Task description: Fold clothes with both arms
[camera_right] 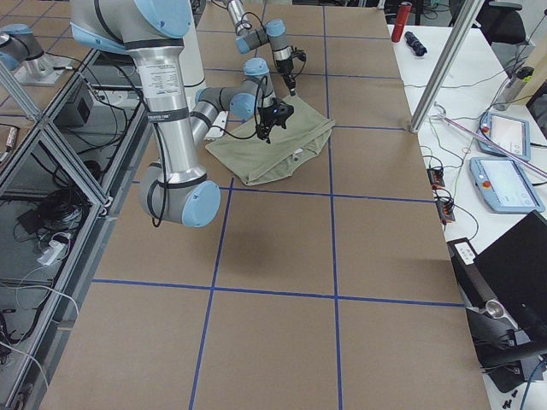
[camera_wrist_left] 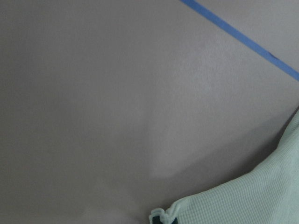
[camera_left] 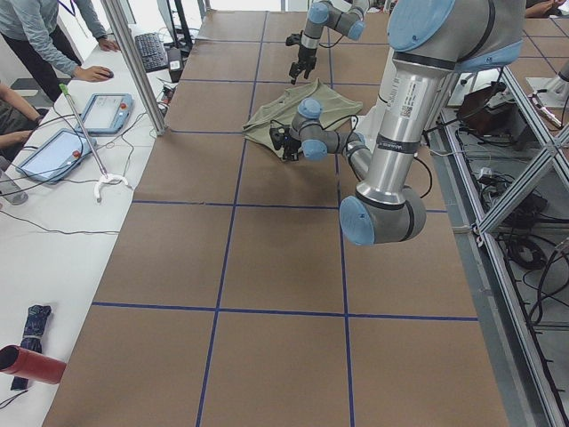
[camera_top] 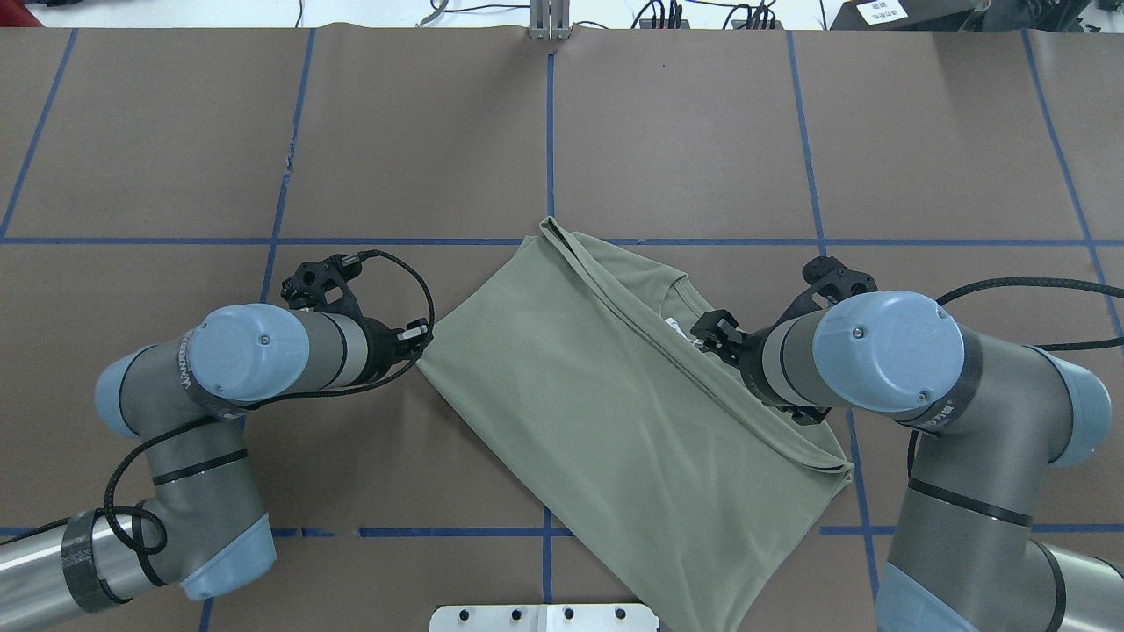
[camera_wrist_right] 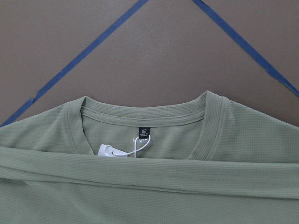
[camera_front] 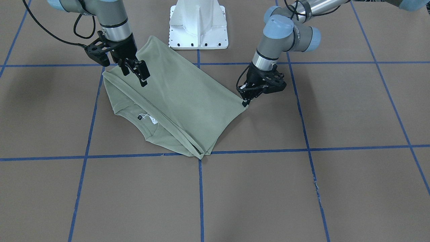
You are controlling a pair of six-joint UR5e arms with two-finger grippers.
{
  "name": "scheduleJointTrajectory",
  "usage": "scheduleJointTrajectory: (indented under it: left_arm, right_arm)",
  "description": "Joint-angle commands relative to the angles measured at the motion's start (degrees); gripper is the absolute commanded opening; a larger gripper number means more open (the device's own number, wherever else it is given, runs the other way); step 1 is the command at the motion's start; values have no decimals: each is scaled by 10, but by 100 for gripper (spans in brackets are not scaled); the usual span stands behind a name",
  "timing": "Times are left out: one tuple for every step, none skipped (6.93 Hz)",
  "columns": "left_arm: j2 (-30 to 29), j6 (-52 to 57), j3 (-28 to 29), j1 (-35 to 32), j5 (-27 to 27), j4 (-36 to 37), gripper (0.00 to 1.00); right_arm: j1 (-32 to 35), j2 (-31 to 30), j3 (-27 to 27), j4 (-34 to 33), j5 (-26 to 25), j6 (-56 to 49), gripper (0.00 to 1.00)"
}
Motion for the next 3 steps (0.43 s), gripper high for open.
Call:
scheduleJointTrajectory:
  left_arm:
    - [-83, 72, 91, -97, -2, -3, 0]
    - [-165, 72, 186, -136, -2, -13, 0]
    - [-223, 70, 266, -164, -4, -60, 0]
  right_arm:
    - [0, 0, -4, 0, -1, -1, 100]
    - [0, 0, -7, 0, -2, 2, 100]
    - [-1, 1, -8, 1, -3, 4, 100]
